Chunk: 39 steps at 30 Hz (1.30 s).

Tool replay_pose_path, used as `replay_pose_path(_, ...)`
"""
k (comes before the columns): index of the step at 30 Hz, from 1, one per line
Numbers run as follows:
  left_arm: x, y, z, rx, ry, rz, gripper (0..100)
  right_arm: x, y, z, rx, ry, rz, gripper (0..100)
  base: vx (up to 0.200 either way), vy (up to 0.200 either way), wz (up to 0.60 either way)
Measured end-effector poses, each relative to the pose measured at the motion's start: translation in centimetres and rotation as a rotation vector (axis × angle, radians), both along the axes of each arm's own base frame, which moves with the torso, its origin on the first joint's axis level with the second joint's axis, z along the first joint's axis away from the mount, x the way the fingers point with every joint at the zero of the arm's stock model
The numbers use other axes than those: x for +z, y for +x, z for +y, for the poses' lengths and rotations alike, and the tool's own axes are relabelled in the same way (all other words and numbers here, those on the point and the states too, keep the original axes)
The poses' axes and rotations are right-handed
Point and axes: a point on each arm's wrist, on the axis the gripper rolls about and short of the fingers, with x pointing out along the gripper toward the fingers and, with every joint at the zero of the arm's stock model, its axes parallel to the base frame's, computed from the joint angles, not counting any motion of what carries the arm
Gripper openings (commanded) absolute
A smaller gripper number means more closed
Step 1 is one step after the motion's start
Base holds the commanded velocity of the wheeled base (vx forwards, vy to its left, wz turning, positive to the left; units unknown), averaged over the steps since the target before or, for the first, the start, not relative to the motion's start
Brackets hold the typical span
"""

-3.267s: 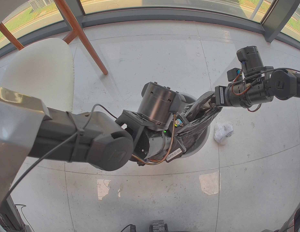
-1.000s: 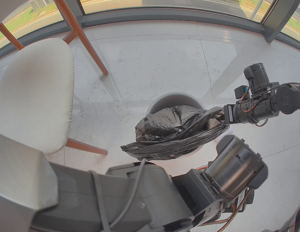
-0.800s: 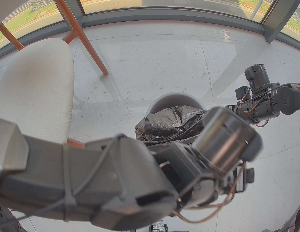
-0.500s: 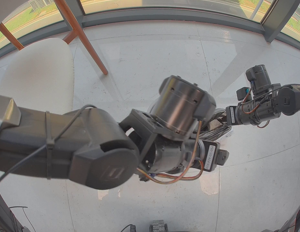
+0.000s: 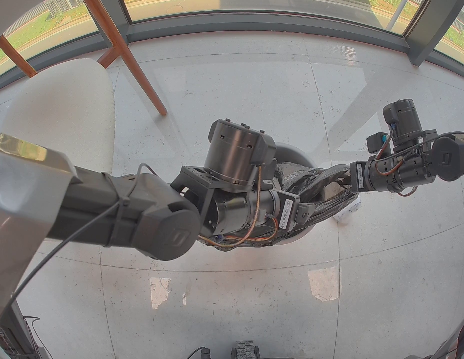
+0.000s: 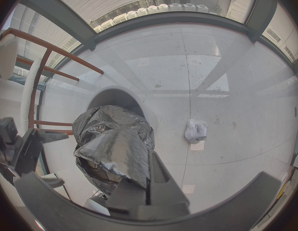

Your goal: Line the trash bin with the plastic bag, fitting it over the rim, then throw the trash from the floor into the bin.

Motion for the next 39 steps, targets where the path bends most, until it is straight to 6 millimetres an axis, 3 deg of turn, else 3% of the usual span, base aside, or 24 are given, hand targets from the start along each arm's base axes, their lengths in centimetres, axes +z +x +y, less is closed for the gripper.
replay_pose_path(14,-0.4,3.6,-0.3,0.095,-0.019,-0.043,100,0.0,-0.2,0.1,0.004,-0.002,0.001,0,0.000,0.000,0.00)
replay_pose_path(25,-1.5,3.5,-0.5,0.090,0.006,-0.024,100,0.0,-0.3,0.2,0.006,-0.001,-0.001,0,0.000,0.000,0.00)
replay_pose_path(39,-1.1,2.6,-0.8,0.081,0.009,-0.031,100,0.1,-0.2,0.0,0.002,-0.001,-0.003,0,0.000,0.000,0.00)
